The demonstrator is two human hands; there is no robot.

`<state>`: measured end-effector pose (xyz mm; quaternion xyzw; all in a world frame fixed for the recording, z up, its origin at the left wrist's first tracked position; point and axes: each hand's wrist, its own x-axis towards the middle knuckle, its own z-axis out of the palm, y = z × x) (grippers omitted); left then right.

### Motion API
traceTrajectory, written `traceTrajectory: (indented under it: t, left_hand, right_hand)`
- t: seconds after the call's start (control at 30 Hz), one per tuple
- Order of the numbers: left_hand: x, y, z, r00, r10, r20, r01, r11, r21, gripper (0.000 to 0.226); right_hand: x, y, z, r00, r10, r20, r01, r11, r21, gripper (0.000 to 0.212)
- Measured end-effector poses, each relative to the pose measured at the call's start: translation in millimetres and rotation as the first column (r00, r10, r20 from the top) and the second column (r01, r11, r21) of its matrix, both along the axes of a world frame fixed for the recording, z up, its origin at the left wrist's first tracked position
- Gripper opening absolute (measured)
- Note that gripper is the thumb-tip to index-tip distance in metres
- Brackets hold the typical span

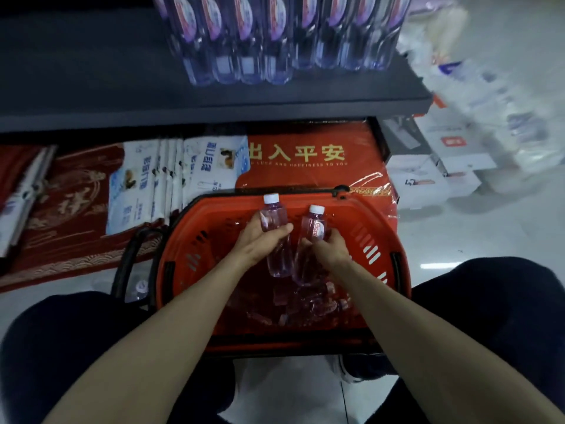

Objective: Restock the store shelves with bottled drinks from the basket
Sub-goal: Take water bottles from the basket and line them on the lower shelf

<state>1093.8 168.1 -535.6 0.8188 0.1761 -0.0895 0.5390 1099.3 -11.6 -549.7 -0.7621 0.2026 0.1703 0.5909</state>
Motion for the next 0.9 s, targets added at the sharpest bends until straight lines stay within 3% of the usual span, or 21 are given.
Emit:
traceTrajectory:
  t: [0.13,0.27,0.3,0.43,0.57,0.8,0.9]
  left_hand:
    - [7.0,-8.4,29.6,0.997,0.053,0.055,-0.047,0.993,-0.111,0.067]
    - [31.3,-10.0,65.3,0.989,0.129,0.078,-0.119,0.986,-0.117,0.100]
    - [35.9,-11.3,81.2,0.988,0.126,0.091,-0.114,0.986,-0.125,0.095]
    - [38.7,-24.4,161.4,0.990,0.075,0.123,-0.040,0.963,-0.268,0.034]
    - [52.1,-27.1,212.1,0.993,-0.018,0.116,0.059,0.931,-0.360,0.025]
    - [89.5,-32.4,265.4,0.960,-0.026,0.280,0.075,0.983,-0.166,0.033]
    - [105.8,-34.1,269.2,0.914,0.006,0.405,0.001,1.000,-0.019,0.066]
  right_hand:
    - [11.4,-2.6,33.2,0.990,0.065,0.126,-0.064,0.998,-0.010,0.054]
    - [28.9,-8.5,84.0,0.965,0.049,0.256,-0.047,0.999,-0.014,0.051]
    - [35.0,-10.7,94.8,0.954,0.039,0.299,-0.038,0.999,-0.008,0.052]
    - [57.2,-18.7,143.0,0.903,0.074,0.424,-0.064,0.997,-0.037,0.059]
    - [76.0,-26.7,189.8,0.847,0.085,0.524,-0.050,0.995,-0.081,0.054]
    - [105.0,-37.2,242.2,0.771,0.092,0.630,-0.060,0.996,-0.073,0.058]
    - [116.2,-38.0,252.1,0.751,0.083,0.655,-0.052,0.996,-0.066,0.062]
